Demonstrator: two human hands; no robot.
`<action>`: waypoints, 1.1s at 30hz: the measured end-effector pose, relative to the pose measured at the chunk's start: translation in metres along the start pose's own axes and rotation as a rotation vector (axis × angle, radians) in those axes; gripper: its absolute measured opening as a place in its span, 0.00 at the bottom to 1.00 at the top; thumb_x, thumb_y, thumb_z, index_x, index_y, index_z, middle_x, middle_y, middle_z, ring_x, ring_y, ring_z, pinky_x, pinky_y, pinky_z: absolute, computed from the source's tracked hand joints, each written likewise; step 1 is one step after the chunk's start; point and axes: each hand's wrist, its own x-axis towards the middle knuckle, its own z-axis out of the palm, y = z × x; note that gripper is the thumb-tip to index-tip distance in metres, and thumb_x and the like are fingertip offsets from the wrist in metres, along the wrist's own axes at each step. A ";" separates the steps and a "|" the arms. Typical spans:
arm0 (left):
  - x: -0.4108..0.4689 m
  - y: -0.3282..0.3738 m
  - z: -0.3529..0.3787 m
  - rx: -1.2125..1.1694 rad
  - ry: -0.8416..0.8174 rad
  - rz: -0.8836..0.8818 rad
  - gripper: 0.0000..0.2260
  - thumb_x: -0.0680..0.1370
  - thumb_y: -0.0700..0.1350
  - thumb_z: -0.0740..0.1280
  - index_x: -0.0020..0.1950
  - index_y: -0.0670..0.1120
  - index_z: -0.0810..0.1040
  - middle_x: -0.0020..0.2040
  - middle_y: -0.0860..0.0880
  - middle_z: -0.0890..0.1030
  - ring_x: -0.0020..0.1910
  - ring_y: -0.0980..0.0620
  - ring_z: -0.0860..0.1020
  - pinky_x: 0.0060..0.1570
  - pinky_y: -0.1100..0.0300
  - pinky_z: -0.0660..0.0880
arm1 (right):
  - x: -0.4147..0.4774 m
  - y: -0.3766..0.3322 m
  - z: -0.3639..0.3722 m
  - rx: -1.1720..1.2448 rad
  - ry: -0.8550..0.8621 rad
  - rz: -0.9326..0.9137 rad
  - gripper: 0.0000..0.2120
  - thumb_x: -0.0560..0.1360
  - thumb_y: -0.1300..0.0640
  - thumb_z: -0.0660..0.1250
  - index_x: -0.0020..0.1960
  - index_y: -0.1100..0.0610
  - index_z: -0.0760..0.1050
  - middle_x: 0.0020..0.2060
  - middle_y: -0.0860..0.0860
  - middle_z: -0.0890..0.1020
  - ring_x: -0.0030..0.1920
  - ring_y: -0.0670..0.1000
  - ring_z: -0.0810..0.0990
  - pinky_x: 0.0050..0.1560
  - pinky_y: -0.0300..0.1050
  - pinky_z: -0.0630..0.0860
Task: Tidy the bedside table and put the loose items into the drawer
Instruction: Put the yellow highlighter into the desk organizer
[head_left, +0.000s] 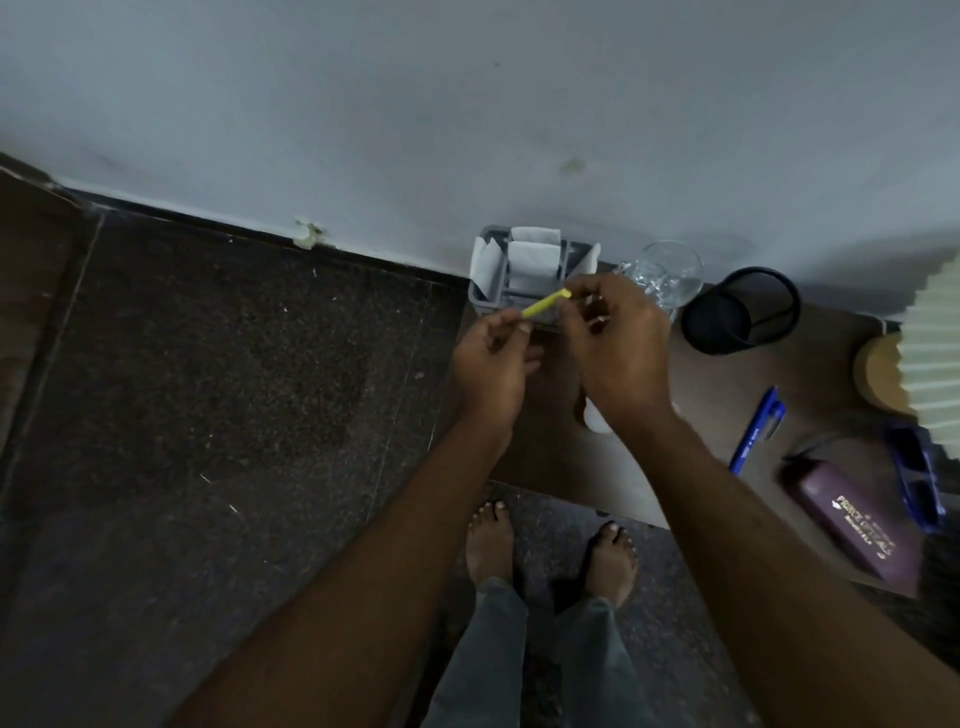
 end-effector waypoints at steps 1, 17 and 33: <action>0.003 0.002 0.001 -0.013 0.008 -0.005 0.11 0.81 0.38 0.68 0.63 0.40 0.79 0.57 0.38 0.84 0.54 0.40 0.85 0.52 0.50 0.83 | 0.007 -0.002 0.000 -0.018 0.008 -0.020 0.07 0.77 0.56 0.71 0.54 0.53 0.82 0.45 0.47 0.84 0.41 0.45 0.82 0.44 0.43 0.81; 0.026 -0.008 -0.012 0.088 0.175 -0.104 0.09 0.78 0.37 0.69 0.57 0.46 0.78 0.48 0.47 0.83 0.45 0.49 0.85 0.48 0.53 0.84 | 0.029 -0.002 0.033 -0.492 -0.255 -0.074 0.09 0.78 0.56 0.66 0.55 0.55 0.82 0.52 0.56 0.84 0.51 0.62 0.83 0.49 0.55 0.80; 0.019 0.010 -0.016 0.190 0.231 0.070 0.20 0.74 0.34 0.72 0.62 0.49 0.75 0.58 0.50 0.80 0.56 0.51 0.80 0.57 0.51 0.81 | 0.002 -0.007 0.024 -0.262 -0.014 0.048 0.11 0.78 0.54 0.70 0.56 0.58 0.80 0.54 0.54 0.79 0.49 0.56 0.81 0.48 0.57 0.79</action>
